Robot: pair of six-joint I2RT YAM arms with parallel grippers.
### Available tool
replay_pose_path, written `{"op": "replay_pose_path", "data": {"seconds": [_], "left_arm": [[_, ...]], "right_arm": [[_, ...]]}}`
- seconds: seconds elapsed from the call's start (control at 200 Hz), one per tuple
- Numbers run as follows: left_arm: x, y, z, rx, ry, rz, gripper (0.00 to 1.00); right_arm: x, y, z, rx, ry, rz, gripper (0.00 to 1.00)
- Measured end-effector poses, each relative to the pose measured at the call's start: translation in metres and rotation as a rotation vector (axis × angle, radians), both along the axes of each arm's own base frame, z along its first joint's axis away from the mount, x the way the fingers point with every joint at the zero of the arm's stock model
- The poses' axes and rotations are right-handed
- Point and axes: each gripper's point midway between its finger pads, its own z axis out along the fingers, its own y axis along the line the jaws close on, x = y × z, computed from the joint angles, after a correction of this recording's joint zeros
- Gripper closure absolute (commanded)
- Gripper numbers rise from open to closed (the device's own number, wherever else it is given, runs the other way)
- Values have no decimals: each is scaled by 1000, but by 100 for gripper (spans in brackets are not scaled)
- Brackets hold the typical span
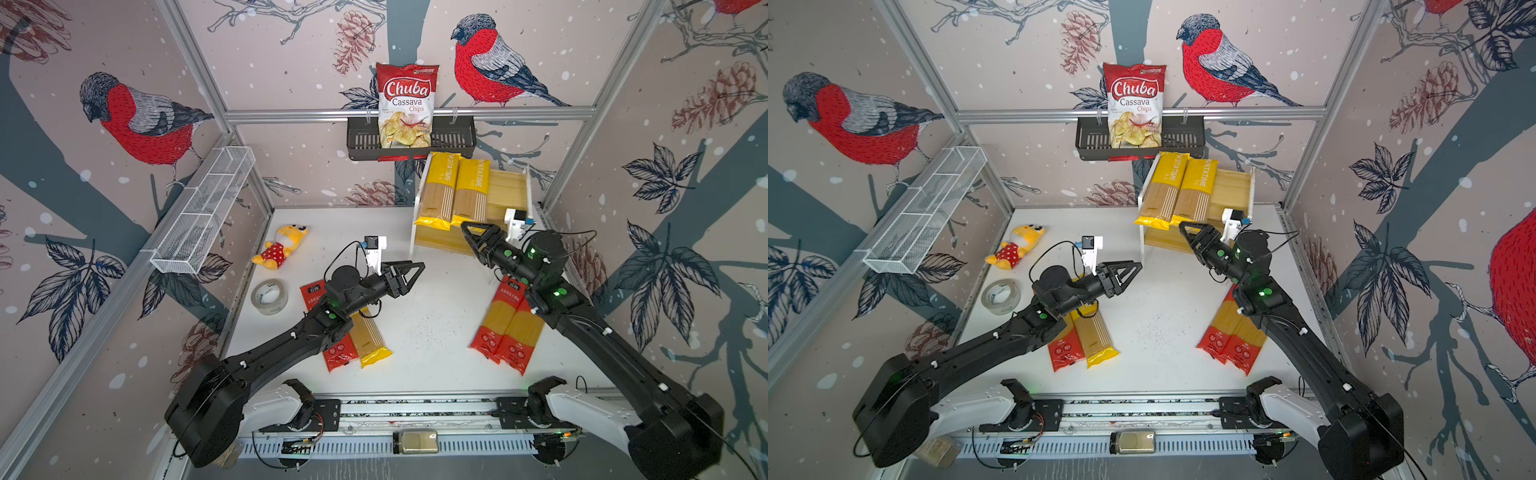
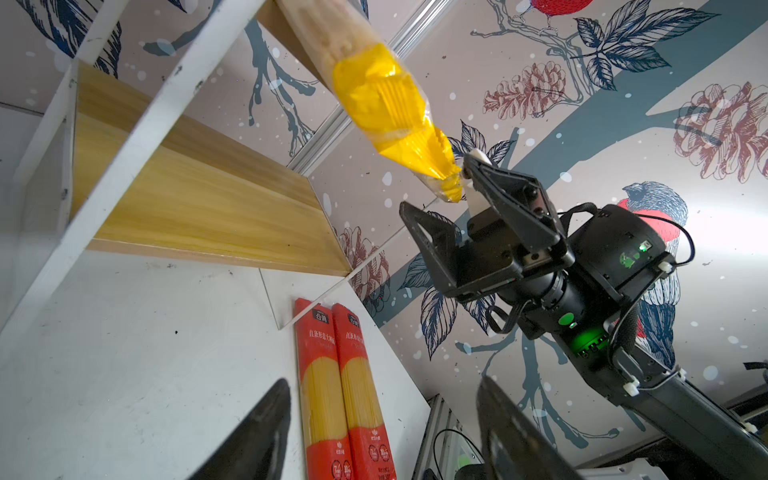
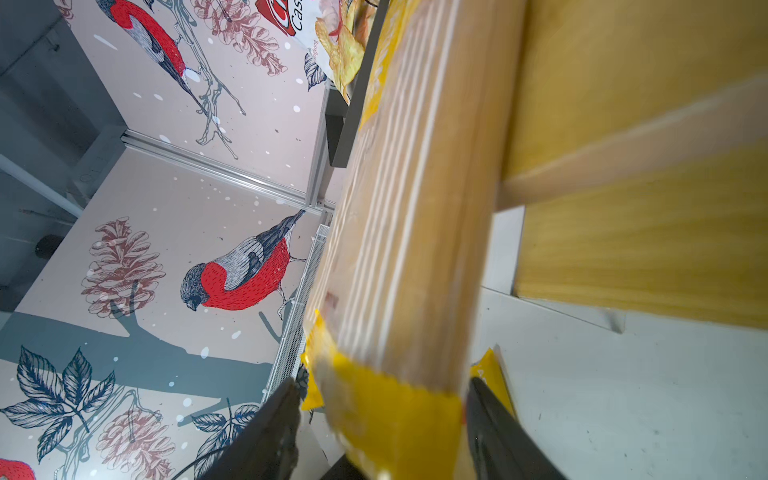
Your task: Place and organize the pasta boxes and bags onto the shelf
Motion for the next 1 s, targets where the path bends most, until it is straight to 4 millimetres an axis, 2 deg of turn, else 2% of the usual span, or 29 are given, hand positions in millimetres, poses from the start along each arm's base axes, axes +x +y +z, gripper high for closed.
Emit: {"op": "replay_pose_path", "data": {"seconds": [0.135,0.21,0.405,0.5,0.6,0.7,0.835,1.001], "left_arm": [[2,10,-3,41,-4,41,30],[6,20,-10,82,12,93,30],[12,58,-53,279,99,268,30],[6,82,-86,380,160,349,30],[-4,106,-124,468,230,412,30],[-14,125,-154,513,303,465,30],[-23,145,-177,529,360,532,30],[-28,157,-195,539,398,578,30]], "right_arm": [[-30,16,-4,-12,-23,56,29],[-46,27,-15,-24,-16,83,29],[-95,70,-74,-165,34,170,31],[-110,90,-111,-282,62,195,33],[-120,106,-151,-411,89,209,35],[-128,123,-190,-536,111,238,38],[-134,149,-229,-664,127,292,40],[-131,187,-255,-756,104,357,41]]}}
